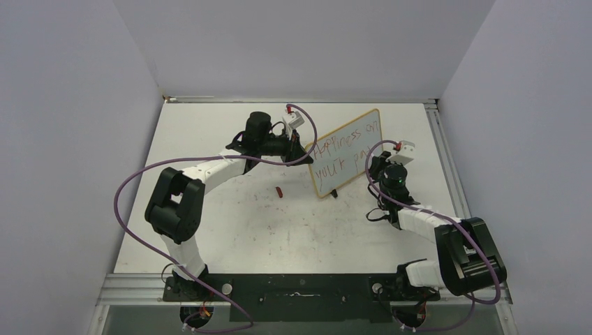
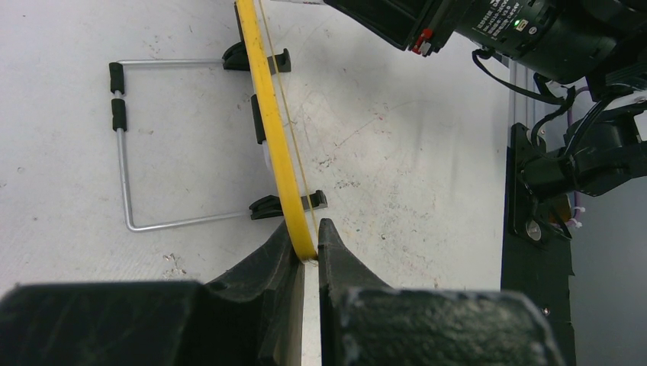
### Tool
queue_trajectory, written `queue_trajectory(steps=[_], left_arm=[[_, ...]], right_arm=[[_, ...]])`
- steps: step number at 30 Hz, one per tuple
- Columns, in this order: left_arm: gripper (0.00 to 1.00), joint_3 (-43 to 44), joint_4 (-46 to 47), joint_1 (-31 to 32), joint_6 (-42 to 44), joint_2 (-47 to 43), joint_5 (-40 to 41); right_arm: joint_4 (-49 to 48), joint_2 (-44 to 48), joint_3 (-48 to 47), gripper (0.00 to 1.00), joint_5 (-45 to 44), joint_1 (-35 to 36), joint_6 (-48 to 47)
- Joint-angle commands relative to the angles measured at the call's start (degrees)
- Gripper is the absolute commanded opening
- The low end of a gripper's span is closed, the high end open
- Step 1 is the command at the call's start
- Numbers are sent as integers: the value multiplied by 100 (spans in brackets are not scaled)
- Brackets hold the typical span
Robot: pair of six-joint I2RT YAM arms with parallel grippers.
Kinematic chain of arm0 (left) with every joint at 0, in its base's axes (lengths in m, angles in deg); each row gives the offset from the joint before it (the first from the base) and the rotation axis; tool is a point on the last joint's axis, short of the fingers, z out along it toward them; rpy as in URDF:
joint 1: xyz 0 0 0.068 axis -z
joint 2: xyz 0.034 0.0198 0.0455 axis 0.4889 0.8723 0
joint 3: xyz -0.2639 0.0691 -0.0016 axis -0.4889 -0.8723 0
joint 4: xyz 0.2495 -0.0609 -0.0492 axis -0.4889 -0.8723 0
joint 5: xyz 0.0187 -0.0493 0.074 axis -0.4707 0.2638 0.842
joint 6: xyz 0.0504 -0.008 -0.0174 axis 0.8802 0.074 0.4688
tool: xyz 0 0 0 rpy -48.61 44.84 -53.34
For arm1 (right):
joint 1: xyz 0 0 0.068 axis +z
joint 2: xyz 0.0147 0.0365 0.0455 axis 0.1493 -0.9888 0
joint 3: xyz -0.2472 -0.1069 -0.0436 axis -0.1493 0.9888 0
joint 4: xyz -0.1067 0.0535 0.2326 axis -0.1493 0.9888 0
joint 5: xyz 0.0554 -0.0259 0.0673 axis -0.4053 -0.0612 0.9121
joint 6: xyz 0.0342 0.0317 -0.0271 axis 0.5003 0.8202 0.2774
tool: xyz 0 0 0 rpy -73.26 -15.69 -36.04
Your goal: Write a sentence on the whiteboard
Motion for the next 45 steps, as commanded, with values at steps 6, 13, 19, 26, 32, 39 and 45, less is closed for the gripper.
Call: queue_trajectory(steps=[6, 13, 19, 26, 32, 39, 45], left_arm=[[0, 100, -54, 100, 45, -306, -362], [0, 95, -56, 100, 36, -305, -363], [0, 96, -44, 100, 28, -314, -362], [0, 92, -38, 100, 28, -318, -357], [0, 92, -36, 100, 28, -315, -371], [0, 93, -36, 100, 28, -302, -379], [0, 91, -28, 100, 28, -307, -378]], right_arm=[[93, -244, -232, 5, 37, -18, 131], [-12, -175, -377, 5, -196, -24, 30], [-40, 162, -387, 5, -286, -19, -63], [-44, 481, -415, 5, -236, -21, -43], [-232, 242, -643, 5, -197, -20, -120], [-232, -9, -688, 5, -113, -33, -106], [33, -15, -536, 5, -112, -33, 13]])
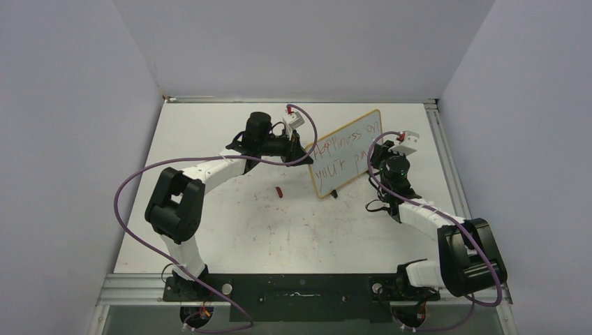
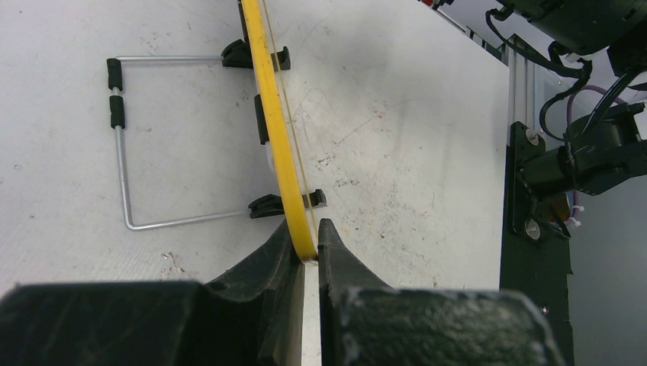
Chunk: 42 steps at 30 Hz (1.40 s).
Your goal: Write a sentence on the whiteboard
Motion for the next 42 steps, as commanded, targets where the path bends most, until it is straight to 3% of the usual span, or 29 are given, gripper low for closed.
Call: queue_trajectory(steps=[1, 22, 42], left_arm=[[0, 91, 1, 95, 24, -313, -378], [0, 91, 1, 94, 23, -313, -371], [0, 91, -7, 87, 23, -321, -369]], right_arm=[[29, -25, 14, 5, 68, -2, 105], [369, -428, 95, 5, -15, -1, 284], [-77, -137, -164, 5, -71, -44, 116]])
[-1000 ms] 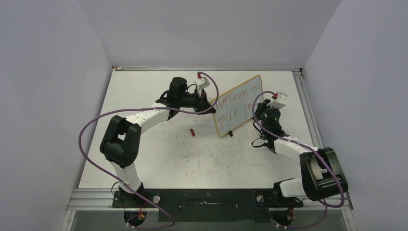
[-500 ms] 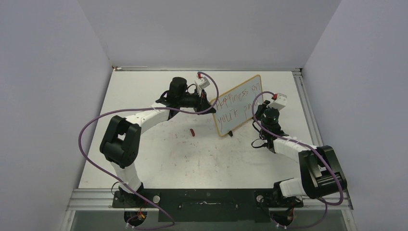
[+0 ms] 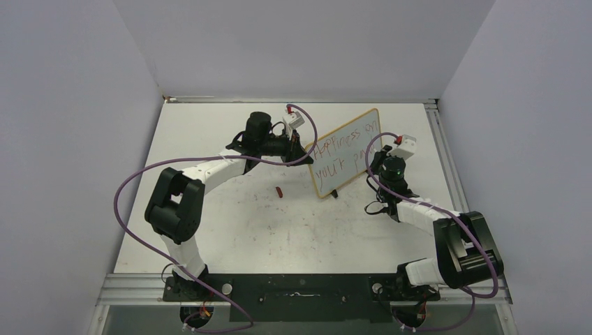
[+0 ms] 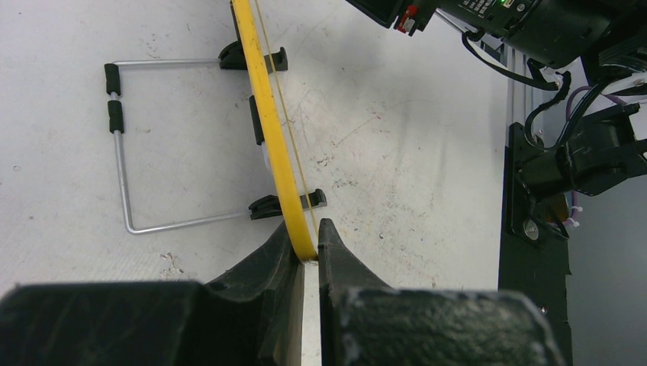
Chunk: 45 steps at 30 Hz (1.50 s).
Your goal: Write a sentence on the whiteboard
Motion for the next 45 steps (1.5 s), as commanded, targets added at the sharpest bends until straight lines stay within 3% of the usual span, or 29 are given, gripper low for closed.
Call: queue_trajectory(steps=[1, 27, 45], left_arm=[[0, 91, -9, 80, 43, -312, -367], [0, 96, -6, 80, 43, -320, -372], [0, 92, 12, 80, 25, -310, -382]], right_arm=[[-461, 180, -207, 5, 138, -35, -14], [-605, 13, -148, 5, 155, -281, -17], [-191, -140, 144, 5, 206, -271, 231]])
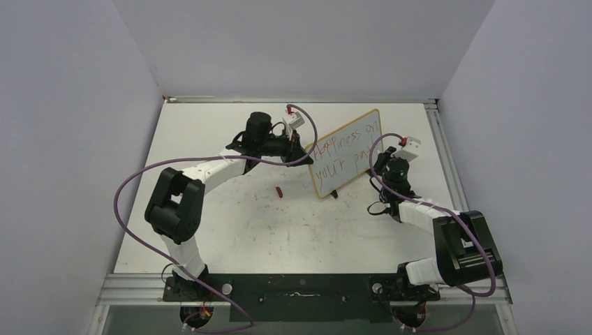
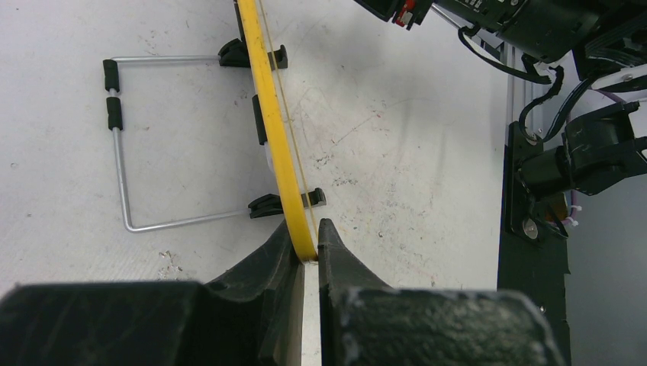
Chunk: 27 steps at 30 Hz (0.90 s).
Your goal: Write a sentence on the whiteboard
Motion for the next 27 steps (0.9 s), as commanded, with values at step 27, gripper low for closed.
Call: queue_trajectory(steps=[27], left_arm=[[0, 82, 49, 80, 23, -336, -360]], right_arm=[[-202, 335, 104, 5, -10, -309, 133]])
